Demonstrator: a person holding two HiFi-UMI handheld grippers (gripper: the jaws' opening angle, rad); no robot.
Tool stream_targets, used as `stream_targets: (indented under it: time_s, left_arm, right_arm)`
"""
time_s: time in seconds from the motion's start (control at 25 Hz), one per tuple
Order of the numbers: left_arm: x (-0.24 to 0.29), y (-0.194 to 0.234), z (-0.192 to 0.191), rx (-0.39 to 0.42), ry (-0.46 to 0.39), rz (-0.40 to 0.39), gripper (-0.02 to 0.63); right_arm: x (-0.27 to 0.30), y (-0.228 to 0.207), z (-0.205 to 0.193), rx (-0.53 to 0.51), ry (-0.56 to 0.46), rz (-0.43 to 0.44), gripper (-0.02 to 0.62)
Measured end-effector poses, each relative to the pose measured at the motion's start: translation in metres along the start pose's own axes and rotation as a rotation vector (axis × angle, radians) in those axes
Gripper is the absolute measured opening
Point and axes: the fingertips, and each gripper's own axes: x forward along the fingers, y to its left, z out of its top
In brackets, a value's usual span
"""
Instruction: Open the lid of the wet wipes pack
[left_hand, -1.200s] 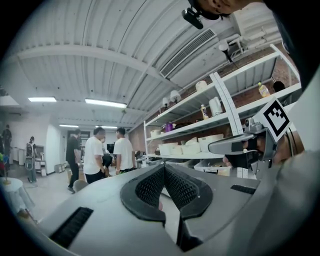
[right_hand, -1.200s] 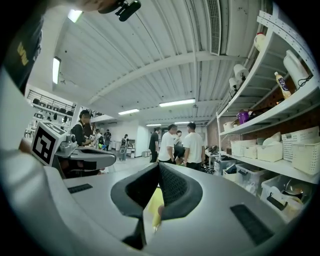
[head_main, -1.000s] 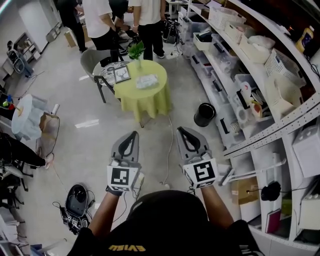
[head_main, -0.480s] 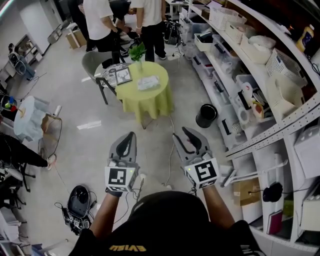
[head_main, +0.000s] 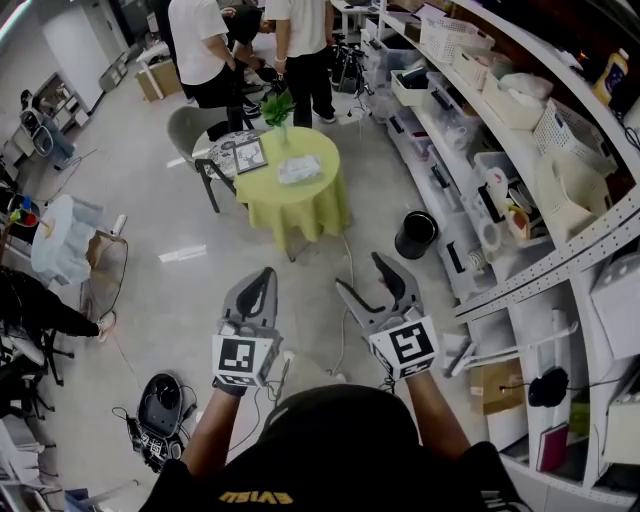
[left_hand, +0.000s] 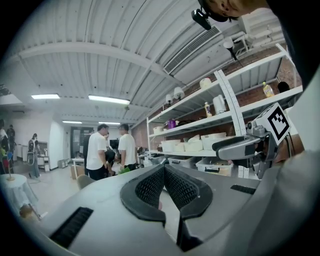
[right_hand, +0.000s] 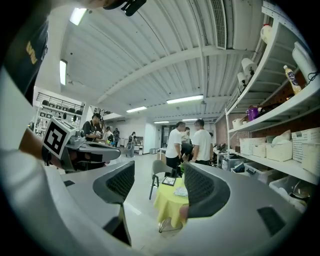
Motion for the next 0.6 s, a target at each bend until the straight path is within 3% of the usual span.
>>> stream_targets:
  time_s: [0.28, 0.6]
  left_arm:
    - [0.0019, -0.0004, 0.003, 0.004, -0.005, -0.009, 0.018]
    - [0.0008, -0.0051, -0.0032, 0.0, 0.009, -0.007, 0.018]
  right_arm:
    - [0.0029, 0.0007, 0.0001, 0.015, -0.003, -0.006, 0.457]
    - [0.0003, 0.0011, 0.001, 0.031, -0.046, 0.006, 0.538]
